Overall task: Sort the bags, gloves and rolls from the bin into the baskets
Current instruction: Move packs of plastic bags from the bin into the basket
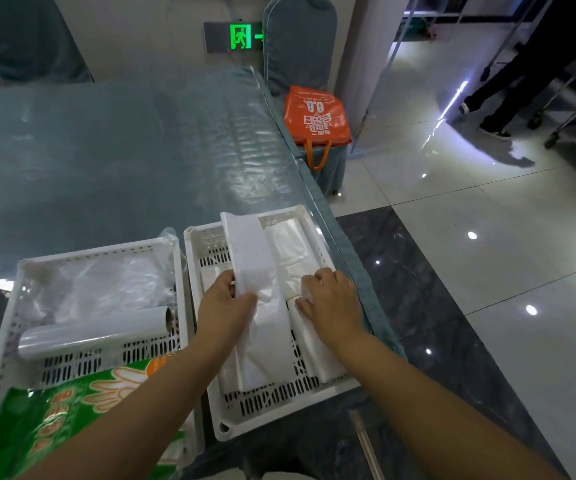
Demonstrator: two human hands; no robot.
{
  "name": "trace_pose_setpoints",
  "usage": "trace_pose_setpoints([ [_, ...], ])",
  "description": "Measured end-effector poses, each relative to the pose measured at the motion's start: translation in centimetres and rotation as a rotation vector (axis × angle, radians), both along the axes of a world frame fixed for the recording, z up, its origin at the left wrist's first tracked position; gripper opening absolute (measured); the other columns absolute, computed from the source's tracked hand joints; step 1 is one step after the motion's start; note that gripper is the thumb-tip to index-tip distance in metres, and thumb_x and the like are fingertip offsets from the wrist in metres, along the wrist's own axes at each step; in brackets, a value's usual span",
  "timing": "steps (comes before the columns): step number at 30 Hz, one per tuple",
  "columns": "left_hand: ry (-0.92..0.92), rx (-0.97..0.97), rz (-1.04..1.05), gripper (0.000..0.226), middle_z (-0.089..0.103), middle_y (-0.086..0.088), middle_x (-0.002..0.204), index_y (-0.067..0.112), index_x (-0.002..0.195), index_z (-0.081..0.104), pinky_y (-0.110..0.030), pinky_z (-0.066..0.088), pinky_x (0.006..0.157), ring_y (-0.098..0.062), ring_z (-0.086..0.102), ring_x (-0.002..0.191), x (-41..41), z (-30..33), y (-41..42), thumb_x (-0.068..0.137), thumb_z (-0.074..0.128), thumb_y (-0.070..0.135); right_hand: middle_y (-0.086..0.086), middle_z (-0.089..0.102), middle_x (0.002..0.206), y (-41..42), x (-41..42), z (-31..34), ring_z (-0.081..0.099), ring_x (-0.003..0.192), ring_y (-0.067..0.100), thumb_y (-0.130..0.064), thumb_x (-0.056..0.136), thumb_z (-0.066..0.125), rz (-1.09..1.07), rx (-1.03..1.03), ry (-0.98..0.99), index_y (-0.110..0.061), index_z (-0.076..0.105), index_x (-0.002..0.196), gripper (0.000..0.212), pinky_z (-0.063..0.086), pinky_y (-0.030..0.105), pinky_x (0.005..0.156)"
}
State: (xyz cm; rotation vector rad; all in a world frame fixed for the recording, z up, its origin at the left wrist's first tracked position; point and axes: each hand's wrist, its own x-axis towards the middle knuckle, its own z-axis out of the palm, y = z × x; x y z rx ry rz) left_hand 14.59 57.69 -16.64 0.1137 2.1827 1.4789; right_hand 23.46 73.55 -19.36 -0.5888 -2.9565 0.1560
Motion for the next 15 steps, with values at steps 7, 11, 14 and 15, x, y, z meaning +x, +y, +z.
trace_pose_setpoints([
  [7, -0.084, 0.129, 0.000, 0.029, 0.068, 0.004, 0.093, 0.026, 0.101, 0.056, -0.028, 0.053, 0.063, -0.014, 0.065, 0.081, 1.5, -0.5, 4.7, 0.077, 0.065, 0.012, 0.003, 0.056, 0.110, 2.1, 1.3, 2.0, 0.054, 0.097, 0.019, -0.012, 0.086, 0.055, -0.251, -0.387, 0.254, -0.014, 0.062, 0.107, 0.022, 0.049, 0.033, 0.083],
  [11, -0.110, -0.046, -0.035, 0.033, 0.066, -0.008, 0.105, 0.010, 0.111, 0.054, -0.038, 0.054, 0.076, -0.025, 0.063, 0.089, 2.4, -2.1, 7.1, 0.079, 0.062, 0.015, 0.000, 0.056, 0.109, 2.6, 2.5, 2.4, 0.056, 0.095, 0.015, -0.009, 0.087, 0.055, -0.295, -0.435, 0.288, -0.013, 0.064, 0.103, 0.020, 0.051, 0.032, 0.083],
  [14, -0.060, -0.138, -0.082, 0.039, 0.063, -0.009, 0.108, 0.006, 0.115, 0.051, -0.033, 0.049, 0.072, -0.026, 0.060, 0.092, 2.3, -2.4, 7.9, 0.080, 0.062, 0.021, -0.002, 0.056, 0.108, 2.6, 3.1, 2.2, 0.056, 0.095, 0.013, -0.009, 0.087, 0.054, -0.306, -0.453, 0.273, -0.015, 0.064, 0.103, 0.019, 0.051, 0.032, 0.084],
  [15, -0.043, -0.153, -0.110, 0.038, 0.062, -0.010, 0.108, 0.005, 0.115, 0.050, -0.031, 0.047, 0.068, -0.024, 0.059, 0.090, 2.3, -2.3, 8.1, 0.082, 0.060, 0.021, -0.003, 0.056, 0.108, 2.6, 3.2, 2.1, 0.056, 0.094, 0.012, -0.009, 0.088, 0.054, -0.308, -0.454, 0.272, -0.016, 0.064, 0.103, 0.019, 0.052, 0.032, 0.084],
])
